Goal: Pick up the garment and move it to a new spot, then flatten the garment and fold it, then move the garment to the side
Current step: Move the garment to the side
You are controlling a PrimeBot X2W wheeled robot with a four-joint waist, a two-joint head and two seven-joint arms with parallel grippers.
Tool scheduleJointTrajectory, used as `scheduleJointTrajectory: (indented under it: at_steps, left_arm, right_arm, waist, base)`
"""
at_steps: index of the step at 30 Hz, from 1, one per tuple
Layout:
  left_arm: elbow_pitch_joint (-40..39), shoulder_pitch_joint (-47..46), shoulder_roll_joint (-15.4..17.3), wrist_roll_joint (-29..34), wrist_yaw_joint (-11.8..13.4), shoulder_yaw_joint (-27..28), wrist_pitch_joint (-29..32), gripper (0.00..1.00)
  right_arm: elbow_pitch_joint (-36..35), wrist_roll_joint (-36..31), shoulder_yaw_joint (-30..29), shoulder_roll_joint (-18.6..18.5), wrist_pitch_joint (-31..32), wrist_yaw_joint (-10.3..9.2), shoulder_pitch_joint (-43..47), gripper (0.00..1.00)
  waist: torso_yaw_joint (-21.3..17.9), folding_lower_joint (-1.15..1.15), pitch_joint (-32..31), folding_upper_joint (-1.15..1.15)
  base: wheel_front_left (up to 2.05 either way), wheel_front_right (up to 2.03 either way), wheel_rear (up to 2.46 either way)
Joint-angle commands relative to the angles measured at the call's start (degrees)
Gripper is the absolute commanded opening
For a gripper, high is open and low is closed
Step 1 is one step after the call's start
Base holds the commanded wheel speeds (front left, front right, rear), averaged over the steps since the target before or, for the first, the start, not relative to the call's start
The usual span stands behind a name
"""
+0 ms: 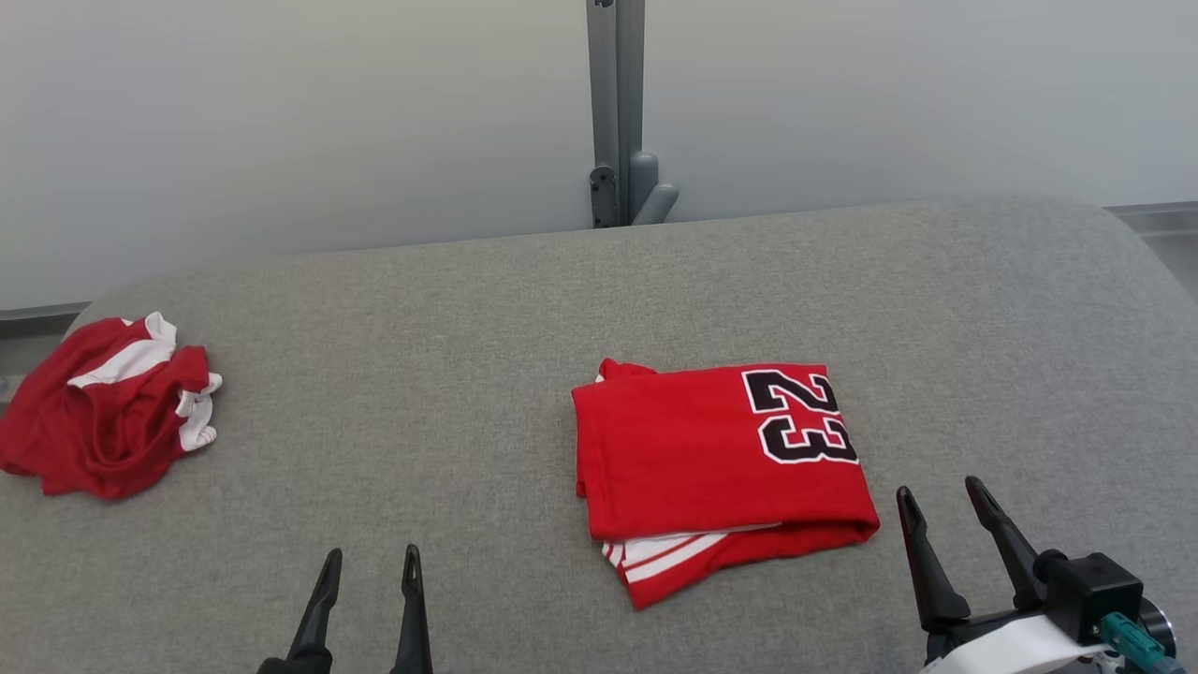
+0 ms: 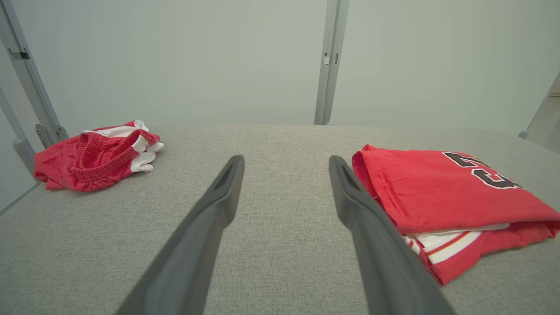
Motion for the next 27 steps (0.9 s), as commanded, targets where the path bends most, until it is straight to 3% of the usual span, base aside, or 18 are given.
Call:
scheduleJointTrajectory:
  at_steps: [1,6,13,21,27]
  left_arm:
    - [0.01,0.94,0.05,0.44,0.22,0.02,-0.13,1.00]
    - [-0.02,0.90,0.06,0.56,0.39,-0.01,-0.13,1.00]
    - [-0.21,-0.50,0.06,1.01,-0.10,-1.12,-0.13,1.00]
    - [-0.17,-2.19,0.06,1.26,-1.07,-2.79,-0.13,1.00]
    - [-0.51,-3.75,0.06,1.57,-1.68,-3.90,-0.13,1.00]
  right_arm:
    - [-0.09,0.21,-0.02,-0.10,-0.19,0.00,0.25,1.00]
    - [0.19,0.77,0.51,-0.11,-0.19,0.00,0.23,1.00]
    - [5.60,7.05,3.20,-2.19,-0.19,0.00,-3.29,1.00]
    - [18.31,24.10,7.72,-7.26,-0.19,0.01,-11.83,1.00]
    - [23.09,38.96,14.09,-12.52,3.23,0.01,-19.63,1.00]
  waist:
    - [0.04,0.00,-0.10,0.00]
    - [0.16,0.00,-0.25,0.00]
    - [1.09,0.00,0.77,0.00]
    - [4.39,0.00,3.45,0.00]
    - [7.02,0.00,6.62,0.00]
  base:
    - [0.00,0.00,0.00]
    - [0.00,0.00,0.00]
    - [0.00,0.00,0.00]
    - [0.00,0.00,0.00]
    - [0.00,0.00,0.00]
